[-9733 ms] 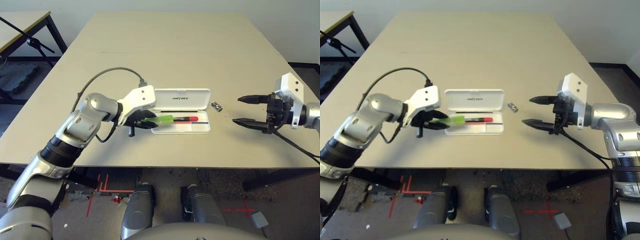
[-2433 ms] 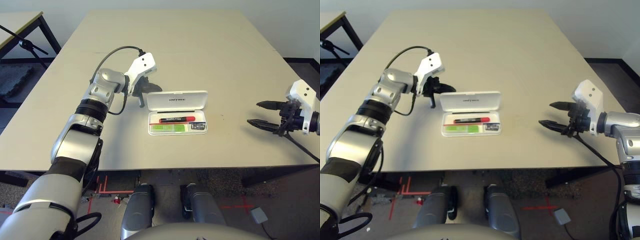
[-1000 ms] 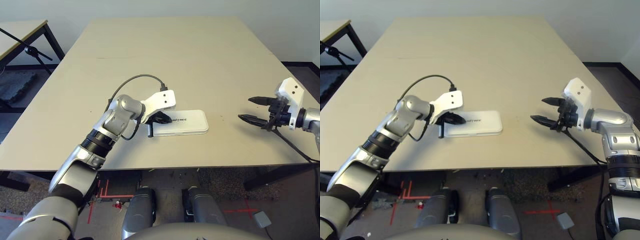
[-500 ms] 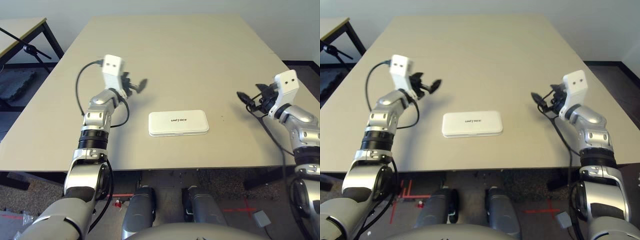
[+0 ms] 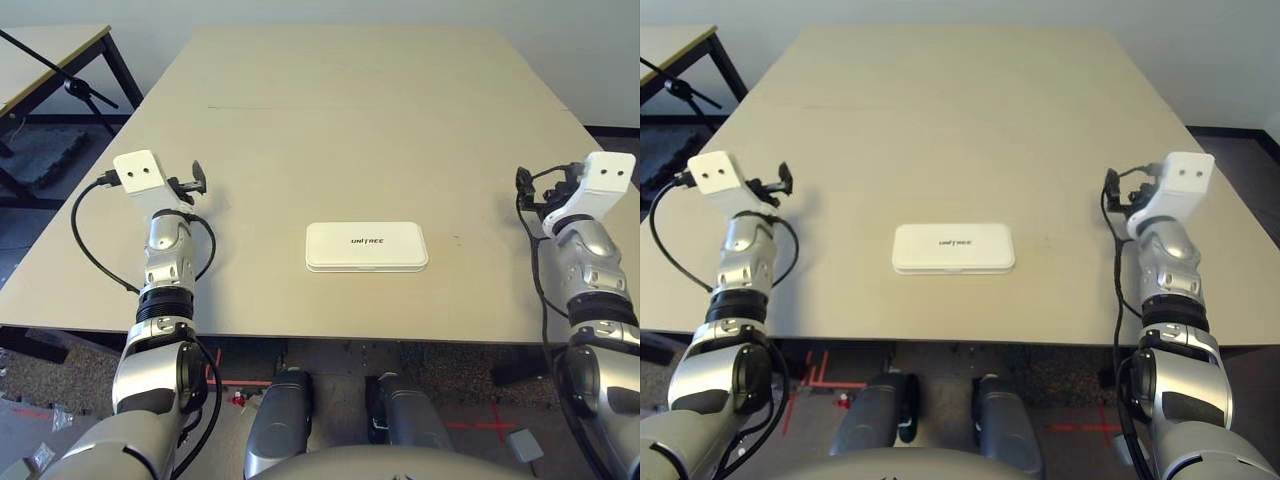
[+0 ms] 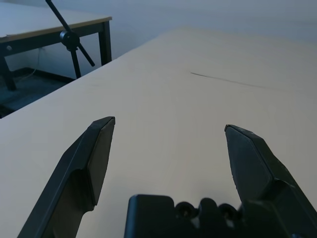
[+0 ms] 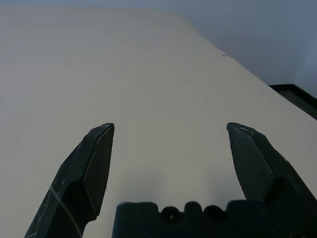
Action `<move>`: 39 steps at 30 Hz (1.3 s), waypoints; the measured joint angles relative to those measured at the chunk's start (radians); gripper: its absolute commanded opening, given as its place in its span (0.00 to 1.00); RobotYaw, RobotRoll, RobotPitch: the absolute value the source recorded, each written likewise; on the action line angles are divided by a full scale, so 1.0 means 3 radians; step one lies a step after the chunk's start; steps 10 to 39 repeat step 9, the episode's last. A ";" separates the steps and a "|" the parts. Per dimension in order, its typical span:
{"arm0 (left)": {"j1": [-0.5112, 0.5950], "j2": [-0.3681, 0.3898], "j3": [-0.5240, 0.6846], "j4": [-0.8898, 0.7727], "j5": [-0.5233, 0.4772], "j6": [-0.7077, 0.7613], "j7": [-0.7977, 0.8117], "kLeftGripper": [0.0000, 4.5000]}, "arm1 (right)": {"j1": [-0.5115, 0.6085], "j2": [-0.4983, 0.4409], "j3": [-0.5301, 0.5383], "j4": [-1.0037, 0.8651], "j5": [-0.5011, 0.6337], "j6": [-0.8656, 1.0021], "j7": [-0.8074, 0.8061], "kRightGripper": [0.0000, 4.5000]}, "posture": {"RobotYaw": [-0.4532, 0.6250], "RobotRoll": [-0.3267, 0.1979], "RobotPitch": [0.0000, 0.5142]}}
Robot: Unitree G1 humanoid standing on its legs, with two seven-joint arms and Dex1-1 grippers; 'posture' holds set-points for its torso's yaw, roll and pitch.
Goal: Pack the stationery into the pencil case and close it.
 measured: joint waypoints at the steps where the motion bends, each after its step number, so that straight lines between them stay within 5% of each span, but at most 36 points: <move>1: 0.0000 -0.0007 -0.0008 -0.0007 0.0000 -0.0009 0.0022 0.99 | -0.0008 -0.0011 0.0000 0.0027 0.0000 -0.0020 0.0001 1.00 | 0.57 0.62 0.21; 39: 0.0012 -0.0017 -0.0080 -0.0105 -0.0001 -0.0013 0.0075 0.99 | -0.0036 -0.0022 0.0001 0.0046 0.0006 -0.0035 0.0056 1.00 | 0.55 0.62 0.26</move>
